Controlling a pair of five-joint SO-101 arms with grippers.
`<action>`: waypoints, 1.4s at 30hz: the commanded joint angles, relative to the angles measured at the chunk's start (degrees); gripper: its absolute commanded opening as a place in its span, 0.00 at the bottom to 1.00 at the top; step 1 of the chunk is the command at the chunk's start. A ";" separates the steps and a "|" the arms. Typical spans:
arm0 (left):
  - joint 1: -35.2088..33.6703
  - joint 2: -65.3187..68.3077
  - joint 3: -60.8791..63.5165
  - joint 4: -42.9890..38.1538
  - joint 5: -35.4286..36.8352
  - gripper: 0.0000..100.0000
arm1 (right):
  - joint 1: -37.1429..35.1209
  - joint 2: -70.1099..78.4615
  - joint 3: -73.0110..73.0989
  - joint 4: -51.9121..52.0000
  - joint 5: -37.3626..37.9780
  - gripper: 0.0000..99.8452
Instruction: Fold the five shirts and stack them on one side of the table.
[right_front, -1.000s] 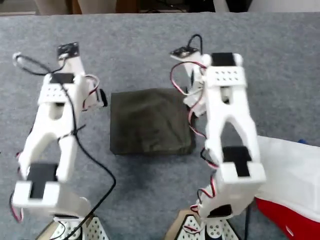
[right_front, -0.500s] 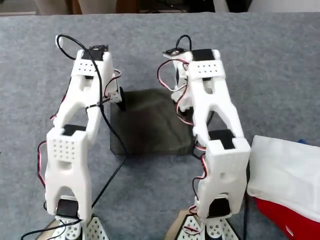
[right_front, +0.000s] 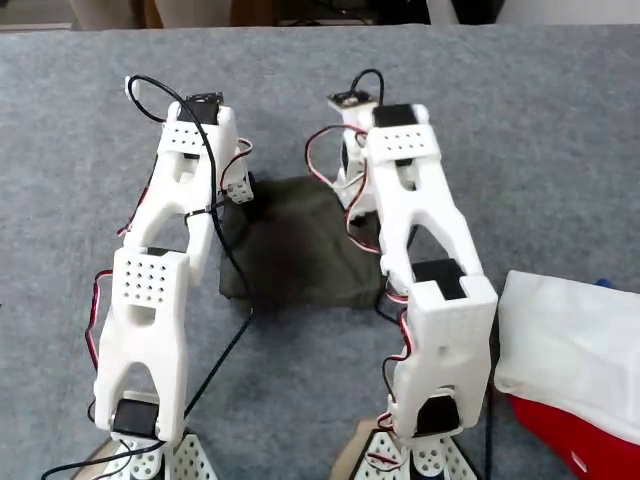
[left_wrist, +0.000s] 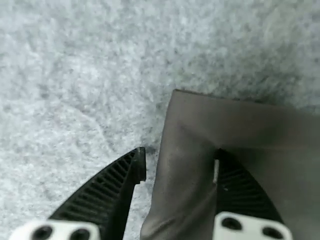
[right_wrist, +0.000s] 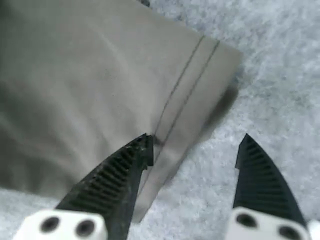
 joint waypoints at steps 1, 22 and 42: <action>0.26 2.33 -2.64 0.09 1.14 0.23 | -1.63 -0.13 5.14 -6.07 -0.62 0.27; 0.09 4.44 -4.92 0.44 0.88 0.23 | 4.35 11.65 -2.33 -0.62 -3.34 0.27; 0.09 4.26 -5.01 0.00 1.05 0.27 | 6.99 -15.16 0.66 0.62 -6.51 0.28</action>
